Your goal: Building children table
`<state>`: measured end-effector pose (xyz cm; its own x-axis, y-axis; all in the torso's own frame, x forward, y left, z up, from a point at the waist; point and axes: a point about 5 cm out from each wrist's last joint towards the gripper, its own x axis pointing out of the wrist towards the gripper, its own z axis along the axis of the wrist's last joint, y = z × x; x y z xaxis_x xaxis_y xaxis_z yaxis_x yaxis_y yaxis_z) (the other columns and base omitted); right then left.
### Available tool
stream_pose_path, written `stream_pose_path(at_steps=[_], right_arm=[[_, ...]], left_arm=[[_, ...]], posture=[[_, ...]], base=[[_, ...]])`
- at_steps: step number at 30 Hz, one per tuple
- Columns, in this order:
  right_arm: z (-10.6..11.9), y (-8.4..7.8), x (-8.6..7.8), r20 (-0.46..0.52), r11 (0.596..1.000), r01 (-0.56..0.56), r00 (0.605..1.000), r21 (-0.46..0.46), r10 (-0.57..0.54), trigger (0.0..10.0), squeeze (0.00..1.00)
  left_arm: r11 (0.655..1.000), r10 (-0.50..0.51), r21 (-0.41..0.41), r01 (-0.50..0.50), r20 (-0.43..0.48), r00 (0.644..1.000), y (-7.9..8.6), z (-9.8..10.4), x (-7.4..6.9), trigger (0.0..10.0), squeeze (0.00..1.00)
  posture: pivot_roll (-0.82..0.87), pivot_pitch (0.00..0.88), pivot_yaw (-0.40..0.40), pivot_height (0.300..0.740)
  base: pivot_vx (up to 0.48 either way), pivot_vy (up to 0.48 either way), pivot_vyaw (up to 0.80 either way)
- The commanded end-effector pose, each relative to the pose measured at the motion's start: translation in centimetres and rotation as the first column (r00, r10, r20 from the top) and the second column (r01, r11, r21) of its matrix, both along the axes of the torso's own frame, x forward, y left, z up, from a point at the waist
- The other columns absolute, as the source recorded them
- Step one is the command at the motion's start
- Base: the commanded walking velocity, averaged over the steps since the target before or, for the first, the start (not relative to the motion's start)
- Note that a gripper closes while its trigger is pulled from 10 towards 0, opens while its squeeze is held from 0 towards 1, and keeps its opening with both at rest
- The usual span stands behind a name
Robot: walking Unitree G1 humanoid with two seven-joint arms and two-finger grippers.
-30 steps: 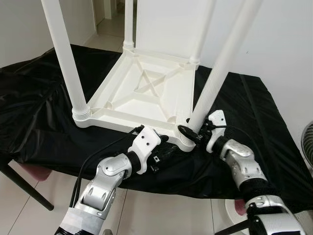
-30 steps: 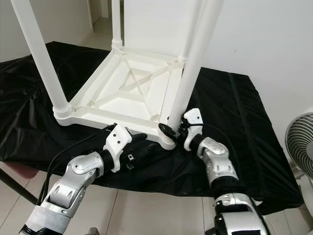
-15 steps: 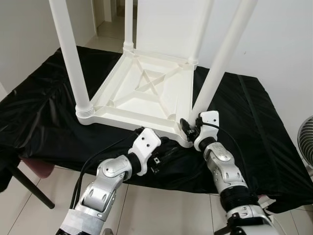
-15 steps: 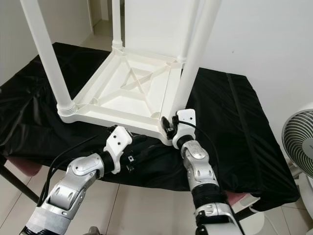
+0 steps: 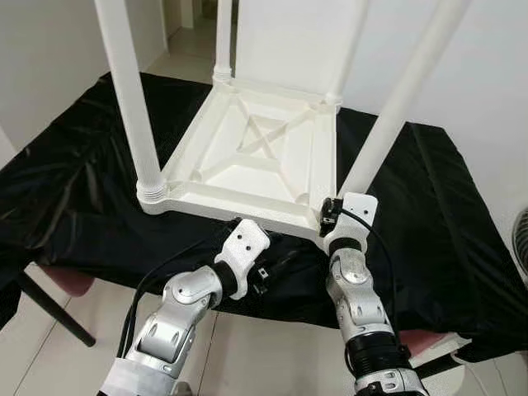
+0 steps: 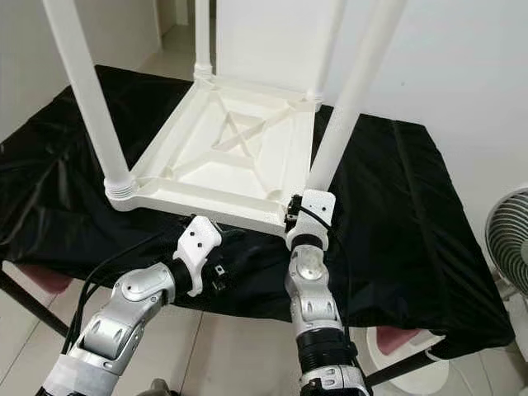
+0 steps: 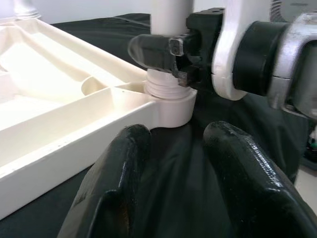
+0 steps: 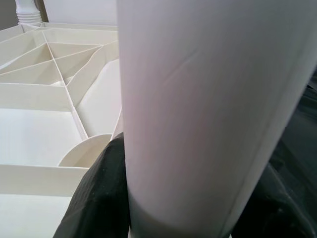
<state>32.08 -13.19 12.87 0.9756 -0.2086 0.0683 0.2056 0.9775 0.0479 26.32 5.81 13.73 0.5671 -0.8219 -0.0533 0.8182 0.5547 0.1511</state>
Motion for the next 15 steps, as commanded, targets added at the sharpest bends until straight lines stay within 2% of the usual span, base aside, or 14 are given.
stream_pose_path(at_steps=[1,2,3,8,10,13,15], right_arm=[[0.1,-2.0,0.2,-0.014,0.997,0.06,0.998,-0.043,-0.06,10.0,0.0],[0.2,-1.9,0.2,-0.015,0.998,0.05,0.999,-0.04,-0.05,10.0,0.0],[0.2,-1.5,0.2,-0.011,0.999,0.023,1.0,-0.022,-0.023,10.0,1.0],[0.3,-1.4,0.1,0.005,1.0,-0.011,1.0,0.002,0.011,10.0,1.0],[0.4,-1.7,0.0,0.026,0.997,-0.073,0.997,0.015,0.072,10.0,1.0],[0.4,-1.9,-0.1,0.032,0.994,-0.102,0.994,0.024,0.102,10.0,1.0],[0.3,-2.4,0.0,0.018,0.965,-0.262,0.965,0.016,0.262,10.0,1.0]], left_arm=[[0.999,0.035,-0.006,-0.035,0.005,0.999,-0.2,0.1,-0.1,10.0,0.0],[0.999,0.036,-0.006,-0.035,0.006,0.999,-0.2,0.1,-0.1,10.0,0.0],[0.999,0.036,-0.007,-0.036,0.006,0.999,-0.3,0.1,-0.1,10.0,0.0],[0.999,0.037,-0.008,-0.036,0.006,0.999,-0.3,0.1,-0.1,10.0,0.0],[0.999,0.037,-0.008,-0.037,0.006,0.999,-0.3,0.1,-0.1,10.0,0.0],[0.999,0.037,-0.008,-0.037,0.006,0.999,-0.3,0.1,-0.1,10.0,0.0],[0.999,0.036,-0.007,-0.036,0.009,0.999,-0.2,0.2,0.0,10.0,0.0]], posture=[[0.14,0.042,-0.096,0.74],[0.14,0.042,-0.096,0.74],[0.14,0.04,-0.097,0.74],[0.14,0.038,-0.097,0.74],[0.14,0.03,-0.098,0.74],[0.14,0.03,-0.098,0.74],[0.13,0.024,-0.092,0.74]], base=[[0.0,0.0,0.0],[0.0,0.0,0.0],[0.0,0.0,0.0],[0.0,0.0,0.0],[0.0,0.0,0.0],[0.0,0.0,0.0],[0.0,0.0,0.0]])
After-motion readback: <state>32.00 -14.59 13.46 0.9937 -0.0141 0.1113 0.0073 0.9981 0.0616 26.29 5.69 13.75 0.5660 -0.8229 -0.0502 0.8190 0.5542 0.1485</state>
